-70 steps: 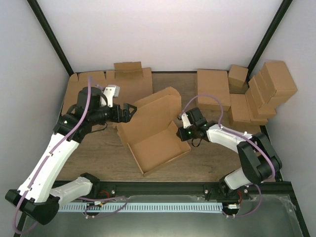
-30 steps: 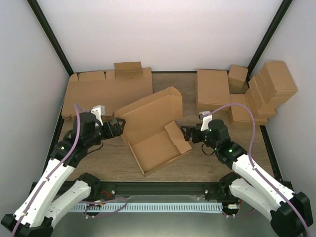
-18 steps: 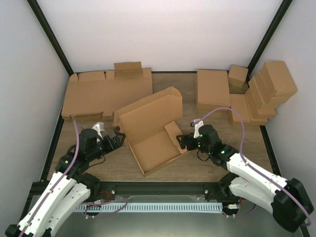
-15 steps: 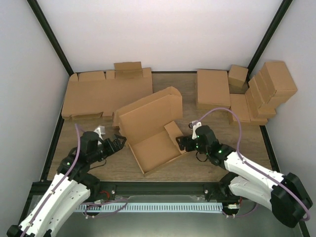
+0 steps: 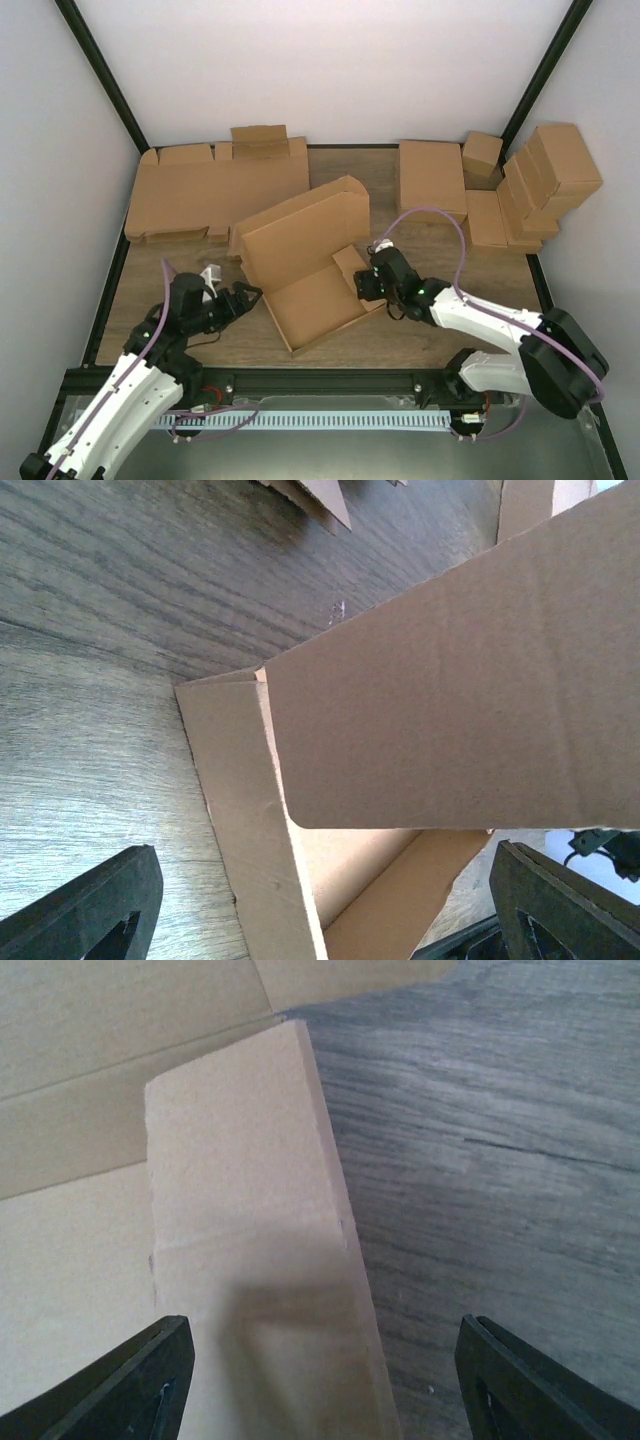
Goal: Fold the paper box
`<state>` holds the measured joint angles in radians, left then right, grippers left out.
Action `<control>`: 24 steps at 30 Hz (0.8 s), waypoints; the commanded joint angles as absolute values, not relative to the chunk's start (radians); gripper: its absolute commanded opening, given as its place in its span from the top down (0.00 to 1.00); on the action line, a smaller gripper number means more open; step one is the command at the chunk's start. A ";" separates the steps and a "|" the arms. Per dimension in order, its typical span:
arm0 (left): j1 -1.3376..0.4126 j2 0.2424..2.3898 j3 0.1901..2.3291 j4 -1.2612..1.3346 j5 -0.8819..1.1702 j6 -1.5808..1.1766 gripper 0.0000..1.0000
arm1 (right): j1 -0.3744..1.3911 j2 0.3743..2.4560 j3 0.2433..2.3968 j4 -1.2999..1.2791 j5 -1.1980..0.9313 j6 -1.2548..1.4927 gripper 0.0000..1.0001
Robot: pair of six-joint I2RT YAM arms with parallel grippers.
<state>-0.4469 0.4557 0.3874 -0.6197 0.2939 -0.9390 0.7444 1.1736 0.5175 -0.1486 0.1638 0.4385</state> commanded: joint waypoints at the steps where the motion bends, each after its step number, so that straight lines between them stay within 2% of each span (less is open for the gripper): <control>1: -0.452 0.446 0.362 -0.584 0.312 -0.941 0.08 | 0.757 1.245 0.601 -0.173 0.236 0.422 0.27; 11: -0.452 0.485 0.352 -0.549 0.302 -0.911 0.08 | 0.756 1.395 0.646 -0.208 0.186 0.447 0.40; 14: -0.452 0.483 0.349 -0.543 0.302 -0.907 0.08 | 0.760 1.416 0.631 -0.201 0.153 0.469 0.47; 21: -0.453 0.498 0.348 -0.531 0.305 -0.889 0.08 | 0.805 1.438 0.635 -0.233 0.243 0.531 0.73; 24: -0.453 0.503 0.354 -0.529 0.305 -0.880 0.08 | 0.817 1.435 0.643 -0.268 0.309 0.572 0.90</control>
